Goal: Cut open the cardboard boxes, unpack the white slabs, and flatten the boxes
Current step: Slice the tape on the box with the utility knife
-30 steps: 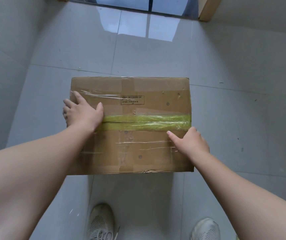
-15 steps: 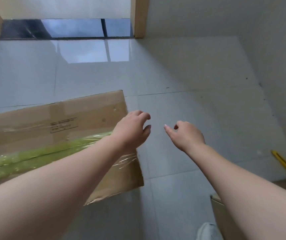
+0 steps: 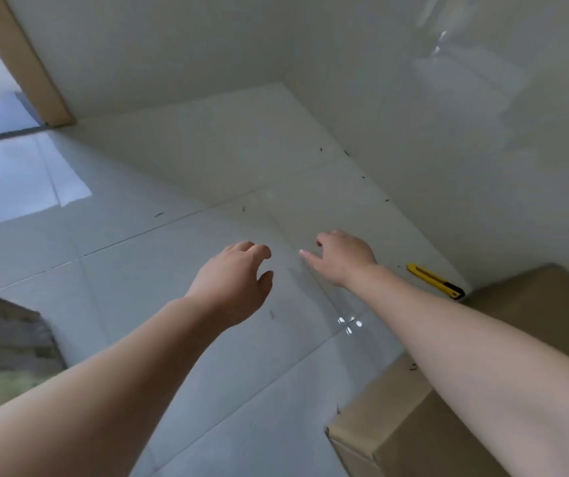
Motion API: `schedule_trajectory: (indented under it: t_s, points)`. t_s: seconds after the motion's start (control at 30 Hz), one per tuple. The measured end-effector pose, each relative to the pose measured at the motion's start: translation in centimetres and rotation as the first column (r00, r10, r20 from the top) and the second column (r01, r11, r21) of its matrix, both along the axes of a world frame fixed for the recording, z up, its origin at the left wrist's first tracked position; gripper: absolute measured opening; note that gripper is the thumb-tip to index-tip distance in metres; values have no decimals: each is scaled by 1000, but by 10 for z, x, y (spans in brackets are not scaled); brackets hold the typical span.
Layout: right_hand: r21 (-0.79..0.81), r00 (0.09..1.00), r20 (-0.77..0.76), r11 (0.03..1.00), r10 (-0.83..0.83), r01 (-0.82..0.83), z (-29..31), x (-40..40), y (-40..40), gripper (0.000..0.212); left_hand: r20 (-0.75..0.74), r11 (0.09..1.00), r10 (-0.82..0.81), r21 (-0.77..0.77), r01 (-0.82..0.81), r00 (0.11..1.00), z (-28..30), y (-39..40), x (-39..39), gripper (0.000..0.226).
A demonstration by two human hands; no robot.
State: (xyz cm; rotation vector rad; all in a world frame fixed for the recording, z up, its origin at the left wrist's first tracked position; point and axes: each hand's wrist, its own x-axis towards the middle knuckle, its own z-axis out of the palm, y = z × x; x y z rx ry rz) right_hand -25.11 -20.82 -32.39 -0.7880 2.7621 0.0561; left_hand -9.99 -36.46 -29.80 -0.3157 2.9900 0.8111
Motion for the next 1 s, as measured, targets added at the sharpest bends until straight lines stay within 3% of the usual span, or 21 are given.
schedule_trajectory:
  t_s: [0.13,0.37,0.67,0.8,1.0]
  points:
    - [40,997,-44,997,-57,59,-4,-36,24,51,1,999,-36,-15,36,999,-1,16,-13,38]
    - [213,981,32,961,-189,178,-22,-95,81,33,10,994,-107,-26,107,994,-5,50,-63,39]
    - [412,908,100,847,-407,334,-63,-166,164,42,25,995,-96,24,96,995,-40,95,-124,37]
    - [497,898,101,804,-428,327,-83,-170,179,46,33,994,-101,37,100,994,-47,102,-131,38]
    - [474,915,44,815,-400,334,-99,-178,177,40,46,996,-88,13,87,995,-51,85,-122,37]
